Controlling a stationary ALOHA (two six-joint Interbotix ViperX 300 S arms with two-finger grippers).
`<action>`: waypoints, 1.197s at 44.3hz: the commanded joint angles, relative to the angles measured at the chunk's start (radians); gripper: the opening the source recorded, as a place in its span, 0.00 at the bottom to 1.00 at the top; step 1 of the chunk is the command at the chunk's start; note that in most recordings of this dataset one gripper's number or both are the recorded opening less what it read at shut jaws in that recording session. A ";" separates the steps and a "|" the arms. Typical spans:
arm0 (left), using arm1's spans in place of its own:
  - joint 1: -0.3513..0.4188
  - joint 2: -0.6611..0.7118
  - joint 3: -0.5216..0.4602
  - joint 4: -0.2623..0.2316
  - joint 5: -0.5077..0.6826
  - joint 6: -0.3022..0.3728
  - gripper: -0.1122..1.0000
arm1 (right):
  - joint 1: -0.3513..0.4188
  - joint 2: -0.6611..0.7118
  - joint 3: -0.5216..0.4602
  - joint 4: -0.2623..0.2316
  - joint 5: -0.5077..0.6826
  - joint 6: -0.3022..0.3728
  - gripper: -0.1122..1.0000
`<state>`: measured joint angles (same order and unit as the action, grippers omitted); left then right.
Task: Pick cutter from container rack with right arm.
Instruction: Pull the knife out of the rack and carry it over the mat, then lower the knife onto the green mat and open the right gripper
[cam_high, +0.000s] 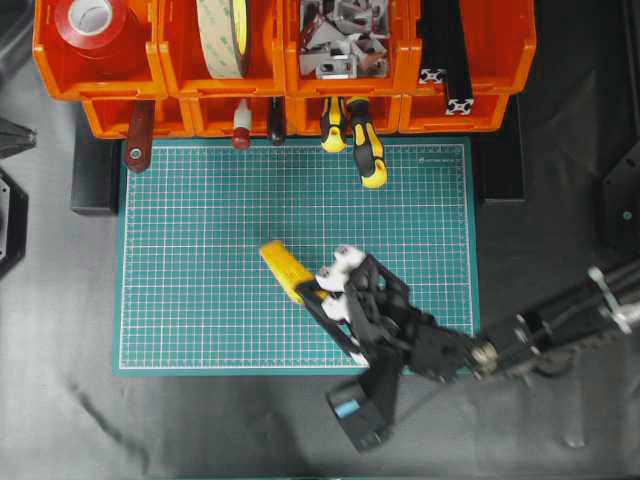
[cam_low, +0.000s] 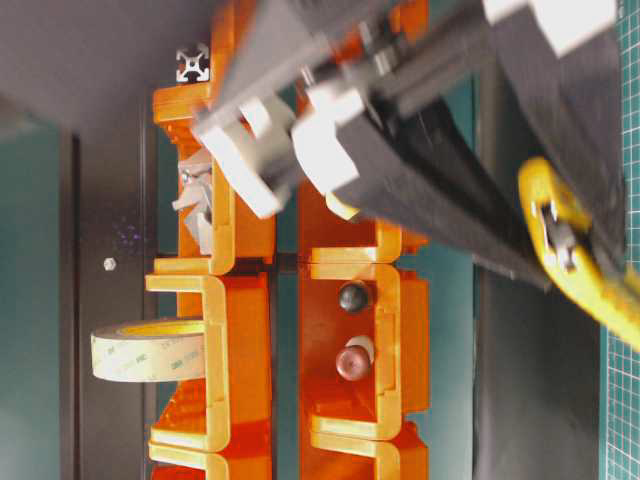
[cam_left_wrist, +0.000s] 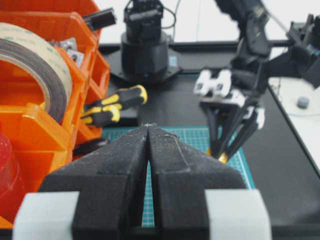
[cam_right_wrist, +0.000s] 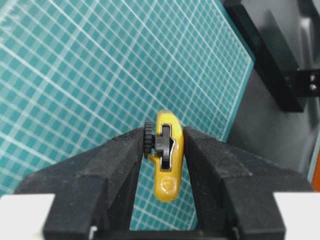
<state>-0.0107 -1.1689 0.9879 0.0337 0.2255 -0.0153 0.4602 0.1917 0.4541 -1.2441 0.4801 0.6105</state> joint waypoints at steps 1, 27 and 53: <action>-0.002 0.011 -0.021 0.002 -0.005 0.002 0.10 | -0.038 0.002 -0.021 -0.020 -0.031 0.000 0.35; -0.002 0.018 -0.015 0.002 -0.005 0.002 0.10 | -0.041 0.029 -0.002 0.008 -0.072 0.018 0.35; 0.000 0.003 -0.017 0.002 -0.003 0.000 0.10 | -0.037 0.049 0.037 0.078 -0.141 0.018 0.46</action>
<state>-0.0107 -1.1796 0.9879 0.0322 0.2255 -0.0153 0.4188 0.2516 0.5001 -1.1658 0.3497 0.6259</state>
